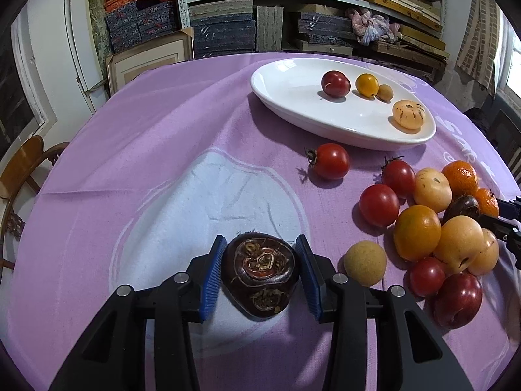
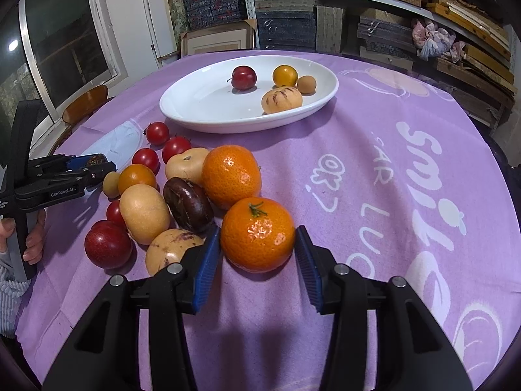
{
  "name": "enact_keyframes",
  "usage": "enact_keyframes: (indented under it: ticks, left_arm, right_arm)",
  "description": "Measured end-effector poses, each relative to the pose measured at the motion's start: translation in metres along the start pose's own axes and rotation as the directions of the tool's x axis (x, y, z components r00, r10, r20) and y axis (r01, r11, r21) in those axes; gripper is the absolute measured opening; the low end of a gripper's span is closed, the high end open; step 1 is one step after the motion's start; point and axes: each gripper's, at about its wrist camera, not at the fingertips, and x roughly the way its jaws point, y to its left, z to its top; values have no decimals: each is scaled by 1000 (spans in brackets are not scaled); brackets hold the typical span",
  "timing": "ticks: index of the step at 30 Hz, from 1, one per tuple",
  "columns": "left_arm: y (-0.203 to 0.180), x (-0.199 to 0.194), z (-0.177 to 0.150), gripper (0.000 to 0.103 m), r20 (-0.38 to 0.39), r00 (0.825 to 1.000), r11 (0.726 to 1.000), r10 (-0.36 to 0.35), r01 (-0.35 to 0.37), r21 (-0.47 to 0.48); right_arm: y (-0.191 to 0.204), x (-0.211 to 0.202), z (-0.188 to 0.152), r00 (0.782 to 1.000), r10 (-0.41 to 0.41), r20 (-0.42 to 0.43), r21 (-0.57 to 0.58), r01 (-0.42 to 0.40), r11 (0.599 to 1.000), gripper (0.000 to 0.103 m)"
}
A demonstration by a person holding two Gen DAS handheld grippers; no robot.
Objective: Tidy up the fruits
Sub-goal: 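Grasp the mandarin orange with the right gripper while the left holds the passion fruit, then carry both fruits over the white plate and open both grippers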
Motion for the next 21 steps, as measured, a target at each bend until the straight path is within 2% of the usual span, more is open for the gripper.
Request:
enact_keyframes:
  ticks: [5, 12, 16, 21]
  left_arm:
    - [9, -4, -1, 44, -3, 1000, 999, -22, 22, -29]
    - [5, -24, 7, 44, 103, 994, 999, -18, 23, -45]
    - [-4, -25, 37, 44, 114, 993, 998, -29, 35, -47]
    - [-33, -12, 93, 44, 129, 991, 1000, -25, 25, 4]
  right_arm:
    - [-1, 0, -1, 1000, -11, 7, 8, 11, 1000, 46]
    - [-11, -14, 2, 998, -7, 60, 59, 3, 998, 45]
    - [-12, -28, 14, 993, -1, 116, 81, -8, 997, 45]
    - [-13, -24, 65, 990, -53, 131, 56, 47, 997, 45]
